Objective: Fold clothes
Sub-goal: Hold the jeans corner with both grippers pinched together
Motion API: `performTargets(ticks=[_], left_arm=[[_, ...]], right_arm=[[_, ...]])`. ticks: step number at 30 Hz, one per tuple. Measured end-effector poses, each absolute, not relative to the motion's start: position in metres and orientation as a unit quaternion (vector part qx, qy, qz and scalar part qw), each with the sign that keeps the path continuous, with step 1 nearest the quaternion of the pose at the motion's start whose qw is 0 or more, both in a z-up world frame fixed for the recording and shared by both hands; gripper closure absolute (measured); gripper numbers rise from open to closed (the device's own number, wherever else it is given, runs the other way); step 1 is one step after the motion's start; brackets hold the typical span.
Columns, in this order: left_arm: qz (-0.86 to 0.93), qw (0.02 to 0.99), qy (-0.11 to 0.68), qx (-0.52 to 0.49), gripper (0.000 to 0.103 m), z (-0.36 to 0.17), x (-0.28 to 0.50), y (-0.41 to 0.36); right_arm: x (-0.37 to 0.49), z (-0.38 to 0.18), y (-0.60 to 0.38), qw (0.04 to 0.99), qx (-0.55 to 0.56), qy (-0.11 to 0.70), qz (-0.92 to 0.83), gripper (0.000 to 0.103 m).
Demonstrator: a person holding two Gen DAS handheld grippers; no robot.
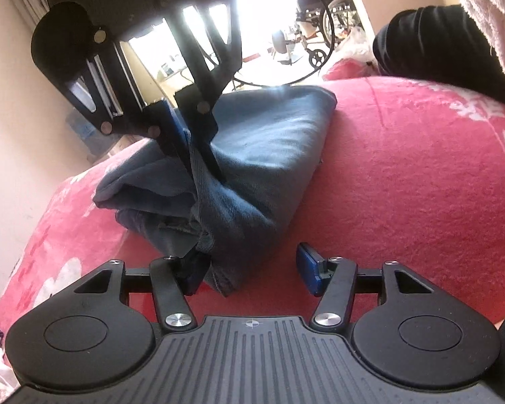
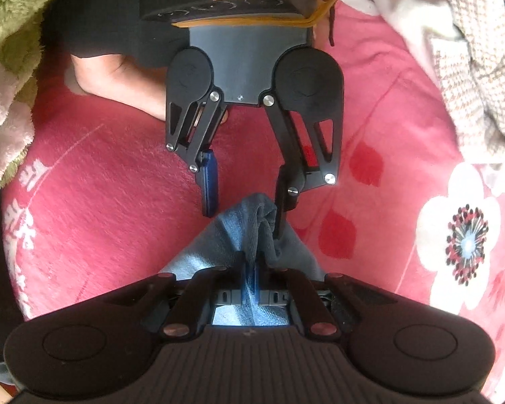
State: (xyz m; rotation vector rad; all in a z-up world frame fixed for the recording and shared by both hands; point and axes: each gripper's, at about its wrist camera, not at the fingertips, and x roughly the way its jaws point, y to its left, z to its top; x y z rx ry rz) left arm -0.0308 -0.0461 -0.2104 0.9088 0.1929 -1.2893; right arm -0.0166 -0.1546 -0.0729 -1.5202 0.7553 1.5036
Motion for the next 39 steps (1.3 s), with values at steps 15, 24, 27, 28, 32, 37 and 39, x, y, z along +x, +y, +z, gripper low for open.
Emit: performTargets(ticks=[15,24,27,28,32,37,39], left_arm=[[-0.536,0.73,0.066,0.419,0.046,-0.201,-0.041,-0.016],[-0.56,0.735,0.054,0.378,0.046,-0.198,-0.047,-0.023],[-0.563,0.737,0.051,0.369,0.046,-0.197,-0.046,-0.03],[-0.564,0.738,0.051,0.367,0.046,-0.197,-0.045,-0.032],[-0.566,0.736,0.05,0.368,0.046,-0.201,-0.045,-0.038],[-0.55,0.749,0.056,0.366,0.046,-0.192,-0.046,-0.026],[-0.552,0.745,0.064,0.369,0.046,-0.192,-0.049,-0.02]], right_arm=[[-0.011,-0.073,-0.157,0.431,-0.591,0.314,0.605,0.099],[-0.001,-0.075,-0.157,0.45,-0.563,0.338,0.605,0.099],[0.001,-0.074,-0.157,0.454,-0.557,0.345,0.604,0.099],[0.001,-0.074,-0.156,0.454,-0.557,0.345,0.604,0.099],[0.0,-0.073,-0.157,0.456,-0.556,0.345,0.603,0.099],[0.0,-0.073,-0.159,0.461,-0.552,0.347,0.603,0.099],[0.002,-0.072,-0.159,0.464,-0.547,0.349,0.603,0.099]])
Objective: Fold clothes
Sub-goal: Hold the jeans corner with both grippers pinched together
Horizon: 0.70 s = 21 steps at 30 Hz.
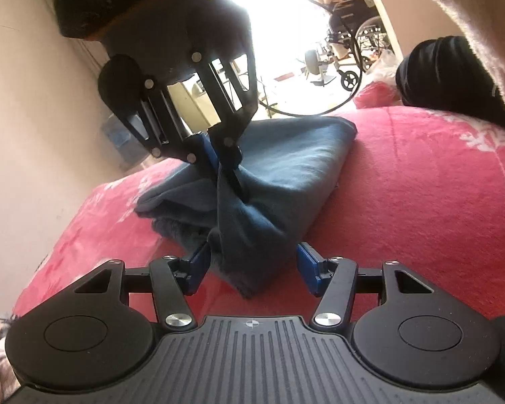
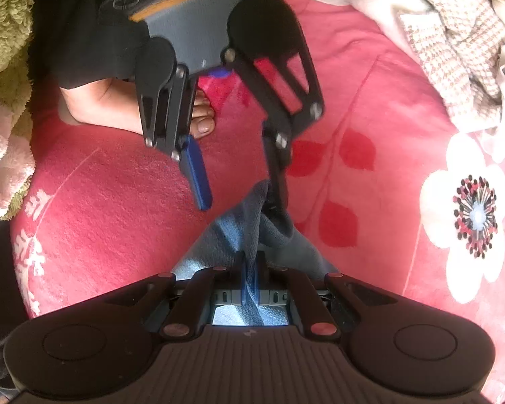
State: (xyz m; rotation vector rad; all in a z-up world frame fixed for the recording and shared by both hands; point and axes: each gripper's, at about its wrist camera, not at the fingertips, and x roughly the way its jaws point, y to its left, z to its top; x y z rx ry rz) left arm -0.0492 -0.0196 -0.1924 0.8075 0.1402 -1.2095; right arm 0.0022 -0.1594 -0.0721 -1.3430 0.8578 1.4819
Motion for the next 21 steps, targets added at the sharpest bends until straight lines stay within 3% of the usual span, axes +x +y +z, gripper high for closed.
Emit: performTargets(ticks=[21], left_arm=[[-0.567,0.739,0.09,0.353,0.046,-0.198,-0.05,-0.022]], right_arm=[[0.015,-0.076,-0.164,0.486,-0.509,0.383,0.598,0.099]])
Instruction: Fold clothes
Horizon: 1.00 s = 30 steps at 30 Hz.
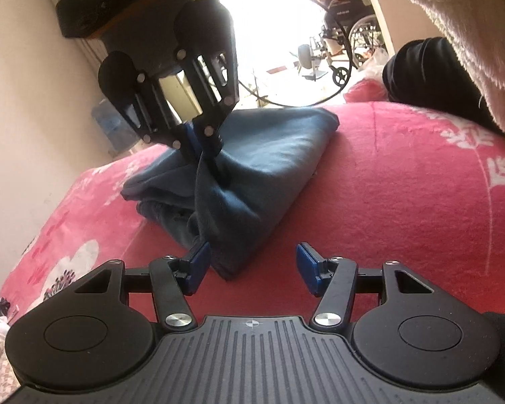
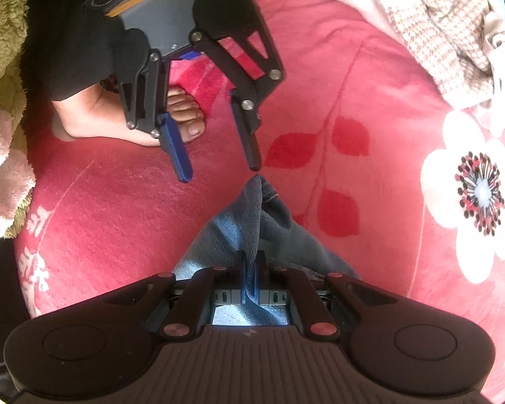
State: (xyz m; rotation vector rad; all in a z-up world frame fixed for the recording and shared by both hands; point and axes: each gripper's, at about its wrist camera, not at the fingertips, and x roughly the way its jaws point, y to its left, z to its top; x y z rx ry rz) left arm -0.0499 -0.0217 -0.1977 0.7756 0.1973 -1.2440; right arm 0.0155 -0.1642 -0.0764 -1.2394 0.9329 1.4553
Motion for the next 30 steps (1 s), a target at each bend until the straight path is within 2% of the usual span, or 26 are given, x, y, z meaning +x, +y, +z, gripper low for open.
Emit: performTargets(ticks=[13,30], left_arm=[[-0.565,0.741,0.069,0.355,0.046,-0.21,-0.049,-0.039],[-0.54,0.76,0.093,0.349,0.046,-0.212,-0.047,-0.037]], right_arm=[[0.014,-0.074,-0.165,0.491,-0.505,0.388,0.594,0.099],[0.011,-0.073,-0.169,0.499,-0.505,0.377,0.595,0.099]])
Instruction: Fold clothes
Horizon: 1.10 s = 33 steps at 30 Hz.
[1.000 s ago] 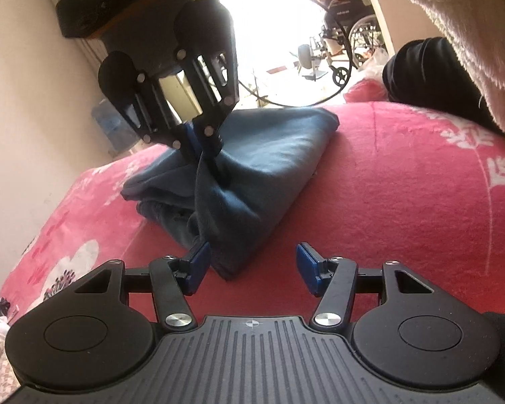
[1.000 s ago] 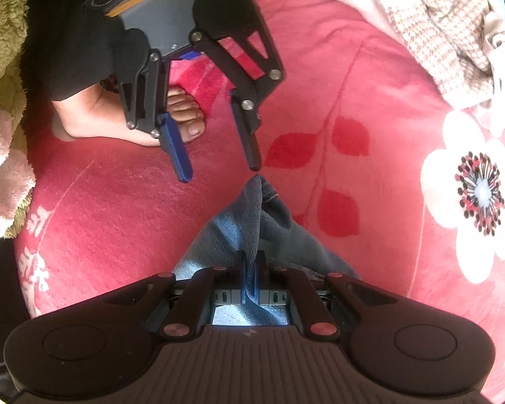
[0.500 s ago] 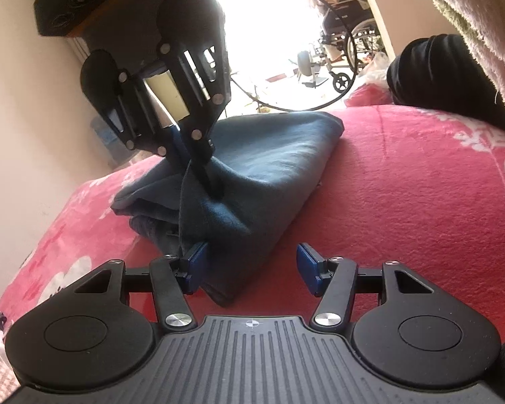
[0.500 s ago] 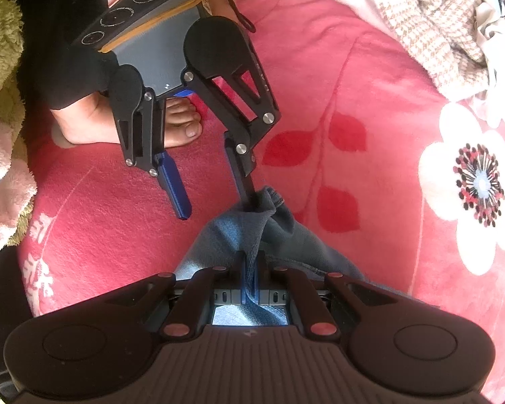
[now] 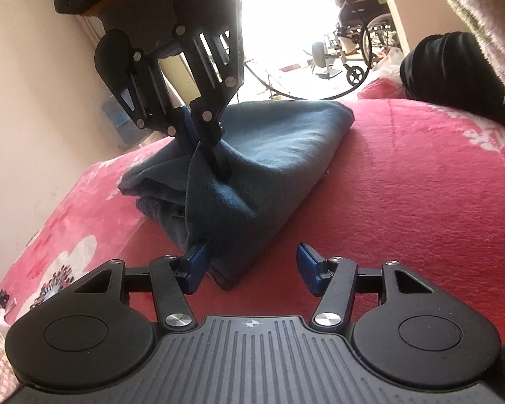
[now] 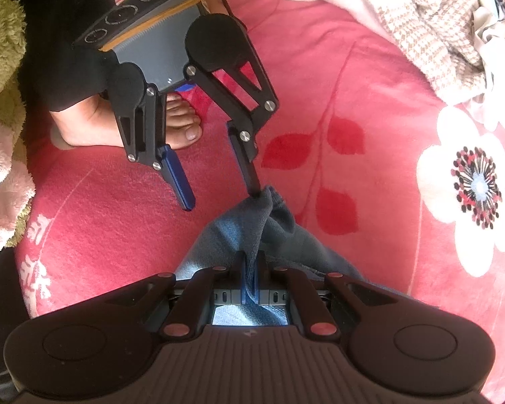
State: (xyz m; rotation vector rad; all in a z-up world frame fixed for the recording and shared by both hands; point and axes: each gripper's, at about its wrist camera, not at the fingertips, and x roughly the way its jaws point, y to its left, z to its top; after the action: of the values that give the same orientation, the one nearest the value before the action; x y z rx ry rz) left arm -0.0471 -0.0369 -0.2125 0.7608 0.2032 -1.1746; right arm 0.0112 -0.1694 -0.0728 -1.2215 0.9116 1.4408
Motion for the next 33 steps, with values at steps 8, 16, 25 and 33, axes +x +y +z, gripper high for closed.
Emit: performTargets(ticks=[8,16,25,33], left_arm=[[-0.547,0.755,0.091,0.351,0.045,-0.218,-0.04,-0.051],[-0.578,0.74,0.11,0.326,0.037,-0.216,-0.03,-0.058],[-0.635,0.717,0.196,0.209,0.056,-0.199,0.009,-0.052],[-0.645,0.699,0.302,0.059,0.053,-0.193,0.042,-0.049]], right_arm=[[0.004,-0.07,-0.168,0.491,-0.522,0.358,0.598,0.099],[-0.003,-0.065,-0.167,0.472,-0.549,0.329,0.606,0.099],[-0.007,-0.058,-0.163,0.461,-0.568,0.29,0.617,0.102],[-0.006,-0.056,-0.159,0.458,-0.571,0.274,0.624,0.102]])
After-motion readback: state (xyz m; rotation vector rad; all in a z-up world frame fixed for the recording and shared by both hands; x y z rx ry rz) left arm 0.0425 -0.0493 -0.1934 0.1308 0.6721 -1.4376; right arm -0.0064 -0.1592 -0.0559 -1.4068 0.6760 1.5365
